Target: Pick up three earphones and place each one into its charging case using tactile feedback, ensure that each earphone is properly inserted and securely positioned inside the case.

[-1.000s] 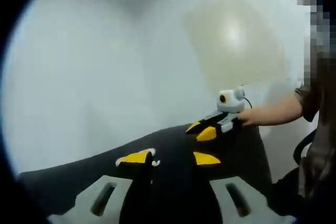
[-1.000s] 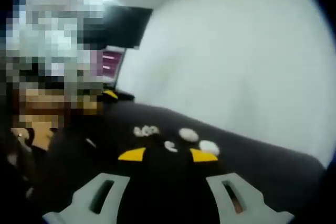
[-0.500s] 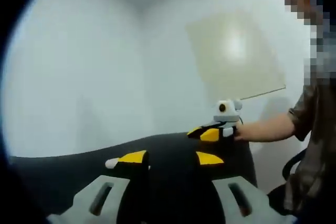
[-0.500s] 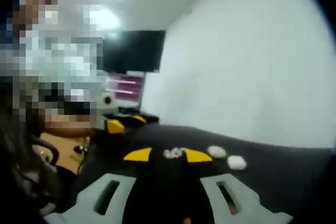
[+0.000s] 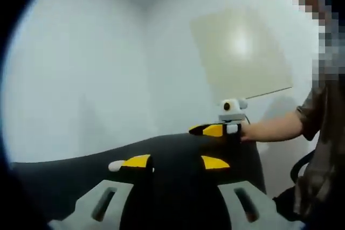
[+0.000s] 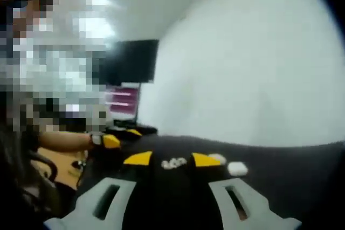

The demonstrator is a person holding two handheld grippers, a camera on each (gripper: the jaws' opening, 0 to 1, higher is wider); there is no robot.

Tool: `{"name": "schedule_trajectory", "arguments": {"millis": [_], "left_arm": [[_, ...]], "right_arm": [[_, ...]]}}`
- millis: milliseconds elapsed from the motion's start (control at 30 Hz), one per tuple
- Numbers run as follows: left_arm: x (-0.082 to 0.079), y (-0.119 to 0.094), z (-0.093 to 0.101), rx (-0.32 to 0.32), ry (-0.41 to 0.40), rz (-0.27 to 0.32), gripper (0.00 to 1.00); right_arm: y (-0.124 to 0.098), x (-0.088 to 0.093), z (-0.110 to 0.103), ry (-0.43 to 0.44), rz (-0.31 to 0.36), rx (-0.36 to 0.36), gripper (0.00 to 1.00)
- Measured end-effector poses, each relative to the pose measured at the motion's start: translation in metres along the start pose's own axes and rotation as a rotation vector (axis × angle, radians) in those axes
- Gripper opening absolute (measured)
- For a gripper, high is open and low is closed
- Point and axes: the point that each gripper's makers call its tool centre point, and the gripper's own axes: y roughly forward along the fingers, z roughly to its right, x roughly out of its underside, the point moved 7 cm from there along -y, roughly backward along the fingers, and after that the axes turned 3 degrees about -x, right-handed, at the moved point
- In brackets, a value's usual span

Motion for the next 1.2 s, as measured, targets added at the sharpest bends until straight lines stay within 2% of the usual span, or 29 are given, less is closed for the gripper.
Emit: {"name": "schedule_trajectory", "arguments": {"millis": [133,233,333,433,467,500,533,567,600,633,700,733,800,1000,1200], "left_arm": [[0.001,0.000,0.001,-0.004,0.033,-0.007,0.32],[0.004,0.002,0.004,0.002,0.067,-0.038,0.31],[0.006,0.002,0.005,0.018,0.065,-0.047,0.31],[0.005,0.002,0.004,0.013,0.047,-0.043,0.31],[0.005,0.002,0.004,0.011,0.042,-0.044,0.31],[0.005,0.002,0.004,0.010,0.038,-0.048,0.29],[0.006,0.003,0.005,0.015,0.031,-0.056,0.28],[0.007,0.004,0.006,0.026,0.018,-0.069,0.27],[0.008,0.004,0.007,0.036,0.007,-0.086,0.27],[0.009,0.006,0.008,0.047,-0.001,-0.098,0.27],[0.011,0.007,0.009,0.054,0.001,-0.110,0.27],[0.011,0.007,0.010,0.055,0.003,-0.112,0.27],[0.011,0.007,0.011,0.056,0.010,-0.111,0.27],[0.012,0.008,0.012,0.066,0.004,-0.122,0.29],[0.015,0.009,0.013,0.072,0.009,-0.147,0.29]], "right_arm": [[0.000,0.001,-0.001,-0.012,-0.009,0.002,0.30],[0.002,0.004,-0.003,-0.042,-0.038,0.001,0.30],[0.003,0.007,-0.002,-0.054,-0.069,-0.001,0.30],[0.003,0.008,-0.002,-0.061,-0.073,0.001,0.30],[0.003,0.008,-0.002,-0.038,-0.071,-0.005,0.30],[0.005,0.008,-0.005,0.013,-0.051,-0.053,0.31],[0.007,0.010,-0.013,0.161,-0.042,-0.158,0.33],[0.008,0.012,-0.016,0.245,-0.066,-0.216,0.40],[0.009,0.013,-0.014,0.279,-0.099,-0.226,0.46],[0.009,0.013,-0.009,0.244,-0.084,-0.203,0.47],[0.005,0.015,-0.002,0.151,-0.085,-0.118,0.43],[0.003,0.015,-0.002,0.127,-0.090,-0.100,0.40],[0.003,0.013,-0.007,0.123,-0.085,-0.107,0.39],[0.007,0.019,-0.013,0.072,-0.139,-0.141,0.40],[0.011,0.020,-0.020,0.095,-0.152,-0.198,0.47]]}}
